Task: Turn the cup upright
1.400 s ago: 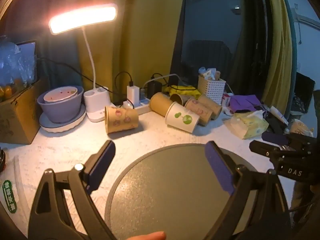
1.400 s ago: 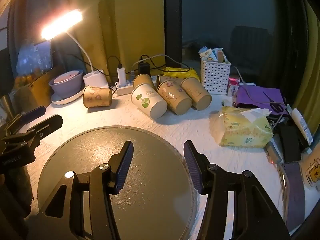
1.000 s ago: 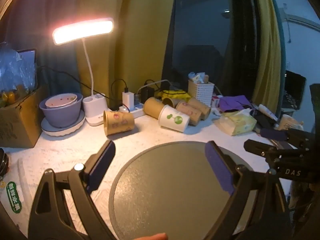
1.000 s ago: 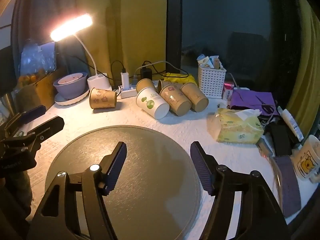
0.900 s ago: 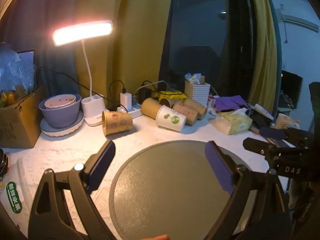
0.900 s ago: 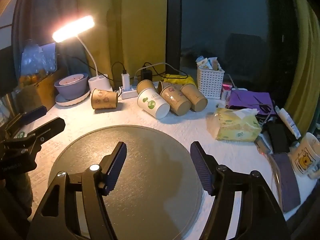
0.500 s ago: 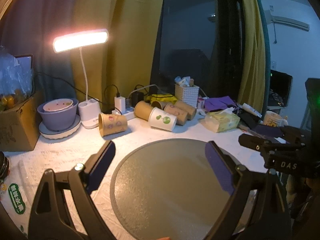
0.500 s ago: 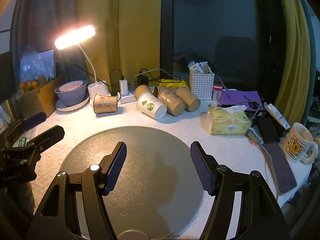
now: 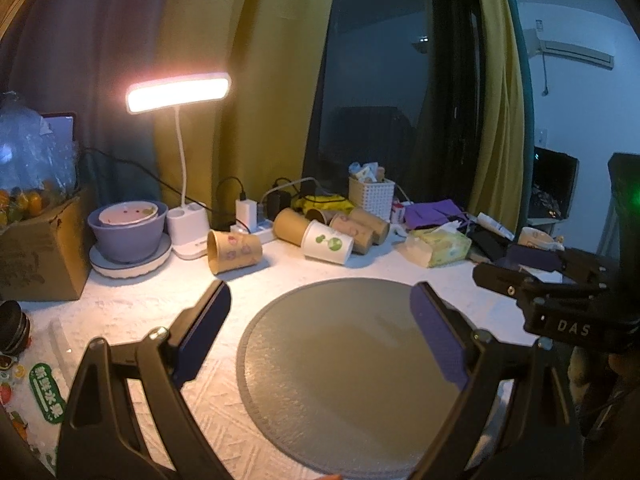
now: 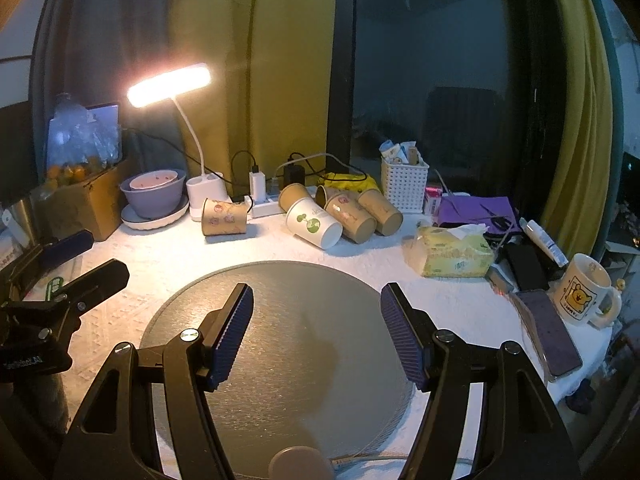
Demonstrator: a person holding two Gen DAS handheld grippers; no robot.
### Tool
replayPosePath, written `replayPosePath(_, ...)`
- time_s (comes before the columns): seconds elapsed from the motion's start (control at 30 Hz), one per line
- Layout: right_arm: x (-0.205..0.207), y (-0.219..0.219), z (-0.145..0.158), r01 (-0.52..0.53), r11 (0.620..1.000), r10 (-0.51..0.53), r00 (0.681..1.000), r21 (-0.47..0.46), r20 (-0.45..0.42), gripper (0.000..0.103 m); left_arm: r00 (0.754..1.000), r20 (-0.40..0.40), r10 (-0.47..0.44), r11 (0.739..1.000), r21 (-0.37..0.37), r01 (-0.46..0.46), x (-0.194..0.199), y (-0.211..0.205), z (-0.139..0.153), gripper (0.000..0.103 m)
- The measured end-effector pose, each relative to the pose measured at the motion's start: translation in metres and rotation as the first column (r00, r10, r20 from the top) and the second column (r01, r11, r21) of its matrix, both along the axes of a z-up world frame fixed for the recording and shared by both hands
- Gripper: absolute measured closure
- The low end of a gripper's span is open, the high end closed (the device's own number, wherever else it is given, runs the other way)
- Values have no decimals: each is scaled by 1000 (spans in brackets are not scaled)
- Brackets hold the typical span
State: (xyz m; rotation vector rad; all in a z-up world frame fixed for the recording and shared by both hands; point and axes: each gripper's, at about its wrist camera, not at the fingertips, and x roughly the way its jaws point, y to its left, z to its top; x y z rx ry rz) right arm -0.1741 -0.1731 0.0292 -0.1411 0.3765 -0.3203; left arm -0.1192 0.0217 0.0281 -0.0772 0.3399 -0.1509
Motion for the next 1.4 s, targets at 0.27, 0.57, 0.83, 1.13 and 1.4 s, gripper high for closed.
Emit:
replayPosePath(0.27,2,1,-2,-7,1000,7,1000,4,-5,33,1000,-5,3,1000,5,-3,-2,2,-1,11)
replayPosePath(0.57,1,0,-4,-6,1000,6,1000,6,-5,33,1000,-6,2,1000,11,-2,-2,2,-2,11)
replayPosePath(0.83,3,2,-4,-3,1000,3,1000,7,-7,33,1000,-2,7,1000,15,-7,-2,5,1,11)
replayPosePath(1.13,3,4,-6,-2,1000,2,1000,6,-9,33,1000,-2,7,1000,15,-7,-2,5,1,11)
replayPosePath(1.4,3,3,-7,-2,1000,2,1000,8,-11,33,1000,-4,5,1000,15,-5,-1,6,1,11)
